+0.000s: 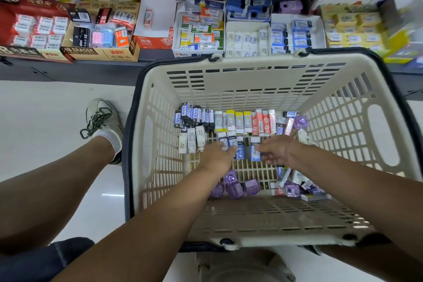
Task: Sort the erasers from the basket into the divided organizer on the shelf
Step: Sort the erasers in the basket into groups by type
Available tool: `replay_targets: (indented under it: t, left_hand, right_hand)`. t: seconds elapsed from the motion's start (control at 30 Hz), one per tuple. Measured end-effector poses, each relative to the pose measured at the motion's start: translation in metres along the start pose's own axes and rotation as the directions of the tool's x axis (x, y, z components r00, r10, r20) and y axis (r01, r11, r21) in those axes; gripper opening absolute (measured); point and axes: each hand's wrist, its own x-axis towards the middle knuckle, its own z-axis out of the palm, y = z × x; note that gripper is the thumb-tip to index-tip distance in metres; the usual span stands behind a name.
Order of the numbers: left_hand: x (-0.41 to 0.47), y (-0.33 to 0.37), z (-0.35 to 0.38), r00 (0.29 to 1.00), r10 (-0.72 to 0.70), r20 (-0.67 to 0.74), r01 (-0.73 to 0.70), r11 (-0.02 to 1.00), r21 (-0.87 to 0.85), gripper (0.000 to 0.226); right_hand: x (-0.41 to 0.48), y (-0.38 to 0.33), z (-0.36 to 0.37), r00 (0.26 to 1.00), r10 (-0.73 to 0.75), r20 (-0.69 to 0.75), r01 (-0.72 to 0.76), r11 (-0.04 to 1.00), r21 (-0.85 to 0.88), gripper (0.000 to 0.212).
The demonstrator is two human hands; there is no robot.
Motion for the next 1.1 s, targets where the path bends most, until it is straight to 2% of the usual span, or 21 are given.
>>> replay_targets:
  t: [0.1, 0.27, 0.4, 0.5, 0.57, 0.63, 0.7, 0.8, 0.9, 0.97, 1.1]
  left_hand:
    - [0.007, 0.0, 0.003, 0.999, 0.022, 0.031, -0.027, 0.985, 0.168, 0.065]
    - [0.012, -0.008, 0.006, 0.989, 0.088, 0.118, -0.117, 0.956, 0.269, 0.065]
    - [0.013, -0.015, 0.008, 0.976, 0.143, 0.162, -0.191, 0.919, 0.344, 0.063]
    - [0.014, -0.017, 0.009, 0.974, 0.145, 0.172, -0.202, 0.899, 0.388, 0.062]
    - [0.015, -0.019, 0.008, 0.973, 0.149, 0.175, -0.208, 0.895, 0.395, 0.062]
    - [0.016, -0.019, 0.009, 0.972, 0.168, 0.163, -0.224, 0.868, 0.442, 0.062]
    - [0.015, -0.019, 0.011, 0.966, 0.224, 0.126, -0.255, 0.777, 0.575, 0.06]
    - [0.01, -0.014, 0.017, 0.92, 0.375, 0.116, -0.336, 0.602, 0.724, 0.055]
    - [0.007, -0.01, 0.029, 0.846, 0.427, 0.319, -0.511, 0.48, 0.713, 0.047]
    - [0.005, -0.007, 0.039, 0.815, 0.377, 0.439, -0.578, 0.502, 0.643, 0.042]
    - [0.005, 0.003, 0.067, 0.803, 0.257, 0.538, -0.541, 0.693, 0.477, 0.04]
  right_hand:
    - [0.01, 0.006, 0.008, 0.994, 0.038, -0.102, -0.04, 0.999, -0.018, 0.03]
    - [0.02, 0.002, 0.024, 0.989, 0.019, -0.147, -0.012, 0.999, 0.046, 0.029]
    - [0.02, 0.006, 0.026, 0.985, -0.09, -0.147, 0.072, 0.989, -0.127, 0.028]
    - [0.018, 0.01, 0.017, 0.995, -0.085, -0.051, 0.078, 0.989, -0.127, 0.024]
    - [0.013, 0.009, 0.004, 0.99, -0.132, 0.042, 0.138, 0.961, -0.241, 0.024]
    - [0.011, 0.008, -0.016, 0.959, -0.251, 0.134, 0.285, 0.849, -0.445, 0.02]
    - [0.008, 0.009, -0.037, 0.918, -0.282, 0.278, 0.396, 0.673, -0.624, 0.019]
    - [0.004, 0.013, -0.057, 0.894, -0.136, 0.428, 0.447, 0.352, -0.822, 0.037]
    - [0.007, 0.021, -0.06, 0.875, -0.064, 0.479, 0.482, 0.027, -0.876, 0.054]
    - [0.009, 0.023, -0.06, 0.871, -0.075, 0.486, 0.484, -0.049, -0.874, 0.055]
    - [0.01, 0.021, -0.065, 0.873, -0.113, 0.474, 0.462, -0.12, -0.879, 0.056]
